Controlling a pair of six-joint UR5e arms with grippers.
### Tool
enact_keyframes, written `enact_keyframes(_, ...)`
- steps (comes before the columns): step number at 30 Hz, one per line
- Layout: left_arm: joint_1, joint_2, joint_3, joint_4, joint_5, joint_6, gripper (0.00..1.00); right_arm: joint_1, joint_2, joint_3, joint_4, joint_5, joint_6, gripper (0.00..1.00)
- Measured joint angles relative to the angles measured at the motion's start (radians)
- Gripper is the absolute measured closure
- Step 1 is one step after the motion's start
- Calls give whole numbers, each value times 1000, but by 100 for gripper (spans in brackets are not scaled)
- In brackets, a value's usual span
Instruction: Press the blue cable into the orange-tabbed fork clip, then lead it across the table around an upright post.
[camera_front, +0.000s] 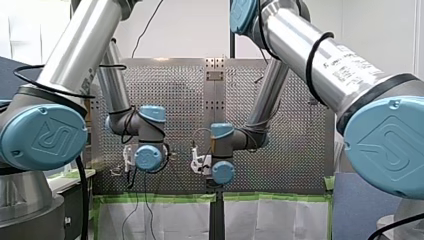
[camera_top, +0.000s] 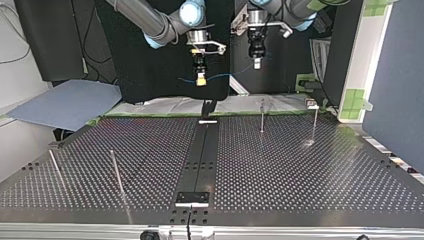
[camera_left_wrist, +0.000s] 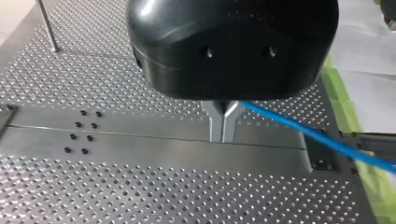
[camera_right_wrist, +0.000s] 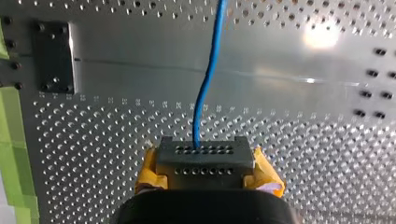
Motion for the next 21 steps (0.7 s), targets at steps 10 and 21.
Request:
enact_keyframes(10, 22, 64, -21, -23, 35, -55, 100, -54, -72, 33, -66, -62, 77, 100)
enact_keyframes(21, 105, 81, -80, 23, 93, -63, 100, -83, -34, 33, -135, -162, 127, 100)
